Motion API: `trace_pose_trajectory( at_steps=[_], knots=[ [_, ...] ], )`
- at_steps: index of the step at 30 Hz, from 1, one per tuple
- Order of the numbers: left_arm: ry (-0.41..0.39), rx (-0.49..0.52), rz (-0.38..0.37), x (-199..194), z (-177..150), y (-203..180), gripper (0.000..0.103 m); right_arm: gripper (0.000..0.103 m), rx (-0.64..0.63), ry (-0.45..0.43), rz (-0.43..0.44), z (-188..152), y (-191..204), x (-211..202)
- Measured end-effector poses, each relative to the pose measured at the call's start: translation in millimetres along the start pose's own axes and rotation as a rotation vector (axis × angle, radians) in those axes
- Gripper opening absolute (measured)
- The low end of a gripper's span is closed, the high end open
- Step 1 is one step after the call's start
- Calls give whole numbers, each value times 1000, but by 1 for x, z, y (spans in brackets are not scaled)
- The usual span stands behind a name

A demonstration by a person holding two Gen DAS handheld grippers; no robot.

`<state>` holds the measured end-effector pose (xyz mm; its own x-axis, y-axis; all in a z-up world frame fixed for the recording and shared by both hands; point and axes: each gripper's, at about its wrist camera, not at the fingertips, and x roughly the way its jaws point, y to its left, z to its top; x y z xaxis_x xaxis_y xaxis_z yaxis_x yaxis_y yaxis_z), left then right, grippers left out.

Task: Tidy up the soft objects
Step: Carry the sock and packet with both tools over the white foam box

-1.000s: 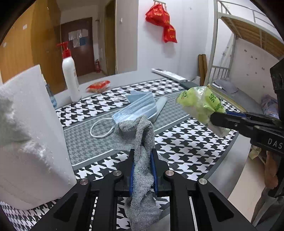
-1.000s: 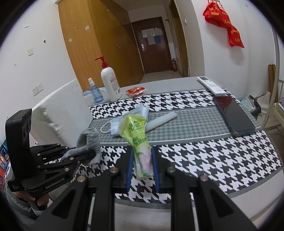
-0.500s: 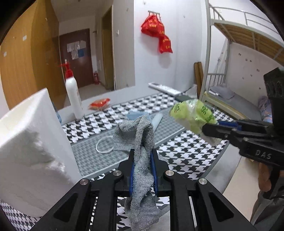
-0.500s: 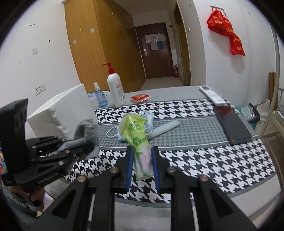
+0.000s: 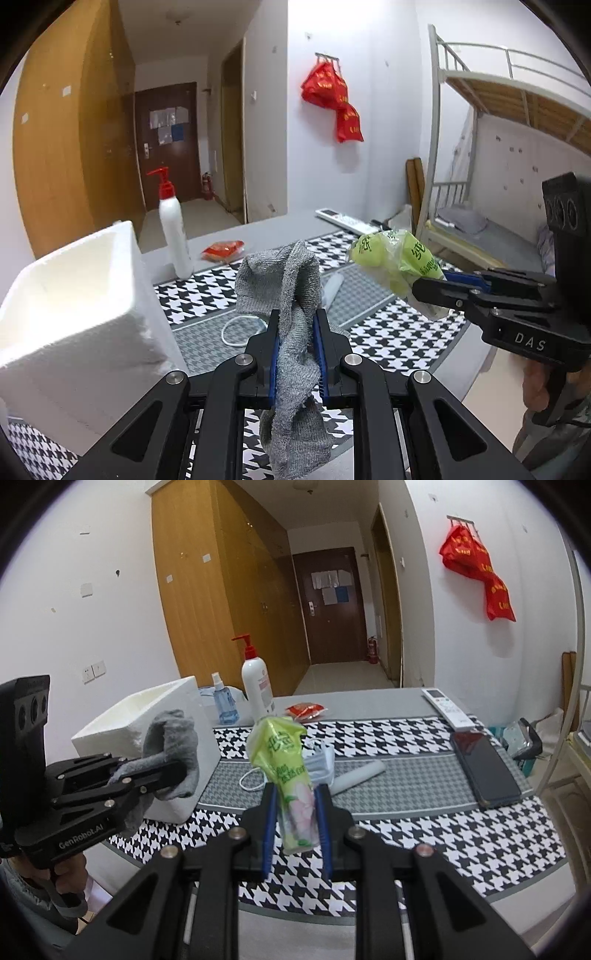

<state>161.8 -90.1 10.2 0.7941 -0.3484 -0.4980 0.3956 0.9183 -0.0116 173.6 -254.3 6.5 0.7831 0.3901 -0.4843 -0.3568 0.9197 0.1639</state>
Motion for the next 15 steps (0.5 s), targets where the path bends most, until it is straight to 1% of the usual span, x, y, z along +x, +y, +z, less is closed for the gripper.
trace_pose_trajectory(
  at_steps=[6, 8, 15],
  knots=[
    [-46, 1, 32, -14, 7, 7, 17, 24, -23, -45, 5, 10, 8, -5],
    [-56, -5, 27, -17, 10, 10, 17, 24, -40, -66, 0, 14, 12, -8],
    [-112, -16, 69, -30, 22, 19, 17, 24, -36, -115, 35, 30, 15, -7]
  ],
)
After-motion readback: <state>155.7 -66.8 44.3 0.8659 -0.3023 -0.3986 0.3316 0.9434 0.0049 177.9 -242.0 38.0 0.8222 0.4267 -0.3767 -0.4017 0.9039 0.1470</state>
